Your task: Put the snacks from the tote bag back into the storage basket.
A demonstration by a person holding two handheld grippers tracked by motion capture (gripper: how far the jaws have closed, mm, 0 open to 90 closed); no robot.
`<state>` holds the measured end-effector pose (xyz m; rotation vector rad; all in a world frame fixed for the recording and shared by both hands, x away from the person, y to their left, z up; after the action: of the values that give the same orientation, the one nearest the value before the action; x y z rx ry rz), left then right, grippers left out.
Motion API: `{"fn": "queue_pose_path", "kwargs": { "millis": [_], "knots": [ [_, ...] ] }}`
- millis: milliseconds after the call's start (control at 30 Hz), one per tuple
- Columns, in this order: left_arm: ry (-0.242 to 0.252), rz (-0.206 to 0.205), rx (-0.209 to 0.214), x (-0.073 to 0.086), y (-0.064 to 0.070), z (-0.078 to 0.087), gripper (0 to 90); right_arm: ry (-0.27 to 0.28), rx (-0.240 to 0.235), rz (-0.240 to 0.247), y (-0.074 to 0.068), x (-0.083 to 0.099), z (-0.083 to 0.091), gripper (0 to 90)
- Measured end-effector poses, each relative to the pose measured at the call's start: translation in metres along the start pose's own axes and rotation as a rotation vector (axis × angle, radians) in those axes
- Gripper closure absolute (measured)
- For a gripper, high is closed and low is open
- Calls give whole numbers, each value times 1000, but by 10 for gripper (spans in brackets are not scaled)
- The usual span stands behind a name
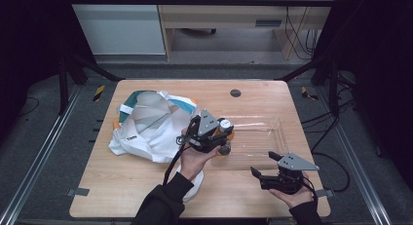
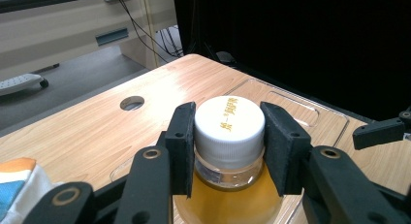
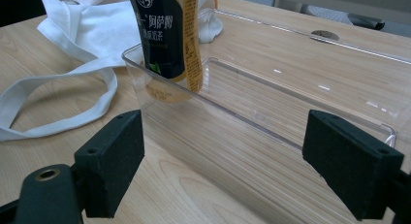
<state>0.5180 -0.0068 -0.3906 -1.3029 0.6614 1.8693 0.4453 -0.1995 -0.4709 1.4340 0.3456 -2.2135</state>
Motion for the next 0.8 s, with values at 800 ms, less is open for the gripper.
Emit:
{"fn": "queue_pose_path", "kwargs": {
  "millis": [800],
  "knots": [
    [-54,4,5,21,-8,-8,591,-3,-1,1,0,0,0,152]
  ]
}}
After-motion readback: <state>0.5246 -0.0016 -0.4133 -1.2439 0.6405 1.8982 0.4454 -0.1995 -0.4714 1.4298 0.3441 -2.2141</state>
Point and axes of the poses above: each handheld gripper's, and its own axes: z roughly backward along the jaws, x roughly out of its underside, y roughly to its right, the point moved 6 cm from there along -z, roughly forward along the jaws, and after that the axes turned 7 degrees about x, right-handed, at the moved point
